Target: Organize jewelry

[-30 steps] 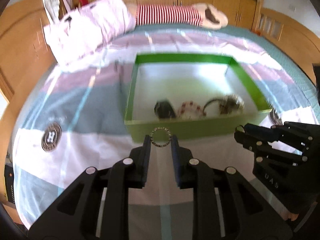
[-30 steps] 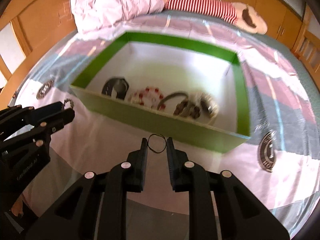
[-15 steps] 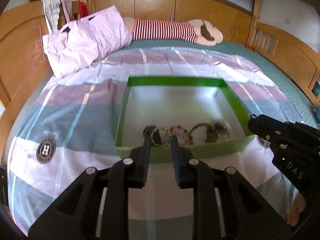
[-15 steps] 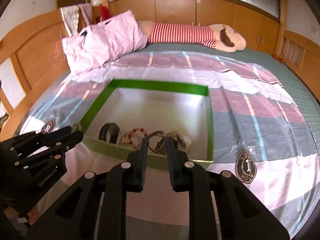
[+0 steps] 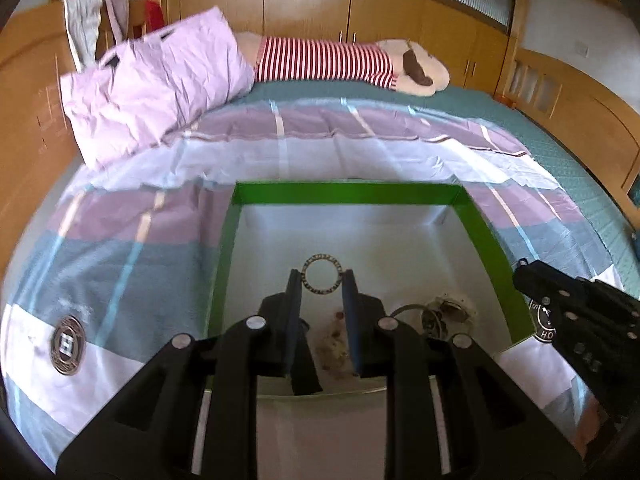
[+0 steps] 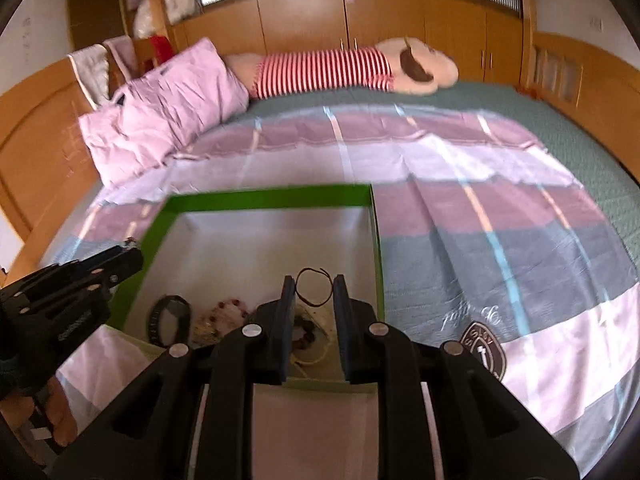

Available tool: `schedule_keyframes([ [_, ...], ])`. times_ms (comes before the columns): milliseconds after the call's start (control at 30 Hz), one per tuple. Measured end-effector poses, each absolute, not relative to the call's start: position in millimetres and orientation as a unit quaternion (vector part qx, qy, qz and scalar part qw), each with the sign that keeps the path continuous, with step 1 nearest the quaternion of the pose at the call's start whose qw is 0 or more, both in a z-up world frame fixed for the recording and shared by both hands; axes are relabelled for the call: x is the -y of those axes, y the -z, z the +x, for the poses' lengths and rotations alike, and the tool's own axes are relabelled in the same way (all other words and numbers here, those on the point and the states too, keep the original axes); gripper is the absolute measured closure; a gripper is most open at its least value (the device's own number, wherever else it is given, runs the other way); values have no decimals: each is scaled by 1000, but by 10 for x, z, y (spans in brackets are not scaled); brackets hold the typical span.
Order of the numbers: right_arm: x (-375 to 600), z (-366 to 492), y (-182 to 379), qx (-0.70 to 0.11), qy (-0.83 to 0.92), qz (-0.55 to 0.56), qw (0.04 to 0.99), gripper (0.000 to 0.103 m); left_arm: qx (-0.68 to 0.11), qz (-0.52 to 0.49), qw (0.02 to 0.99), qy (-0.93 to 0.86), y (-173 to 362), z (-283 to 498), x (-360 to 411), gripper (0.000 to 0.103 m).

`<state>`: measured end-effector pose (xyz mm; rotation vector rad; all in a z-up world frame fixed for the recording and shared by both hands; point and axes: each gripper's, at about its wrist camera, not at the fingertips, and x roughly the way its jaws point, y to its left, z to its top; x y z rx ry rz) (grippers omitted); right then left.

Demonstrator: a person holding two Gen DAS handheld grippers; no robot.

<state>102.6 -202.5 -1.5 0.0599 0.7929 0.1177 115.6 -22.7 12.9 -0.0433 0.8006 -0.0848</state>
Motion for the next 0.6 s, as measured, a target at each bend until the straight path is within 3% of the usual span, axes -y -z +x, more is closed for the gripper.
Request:
schedule_keyframes([
  [233, 1982, 1209, 255, -415, -60, 39, 907, 84, -412, -25, 910, 32, 22, 1263, 177, 82],
  [300, 1955, 1202, 276, -416, -57, 32, 907, 78, -414, -26, 910, 28, 32, 1265, 163, 78],
  [367, 1945, 1175, 259, -410, -56, 31, 910, 54, -408, -24, 912, 25, 8, 1252, 161, 63],
  [433, 1973, 1140, 206, -399, -50, 38, 915, 40, -398, -21, 917, 20, -29, 1228, 166, 45],
  [467, 1989, 1125, 178, -394, -48, 41, 917, 32, -394, -20, 919, 19, -54, 1212, 172, 41],
  [533, 2018, 1099, 136, -388, -44, 44, 919, 21, -390, -18, 920, 22, -98, 1184, 188, 24],
  [600, 2032, 1074, 99, -384, -41, 46, 921, 16, -383, -14, 923, 23, -147, 1135, 204, 22],
])
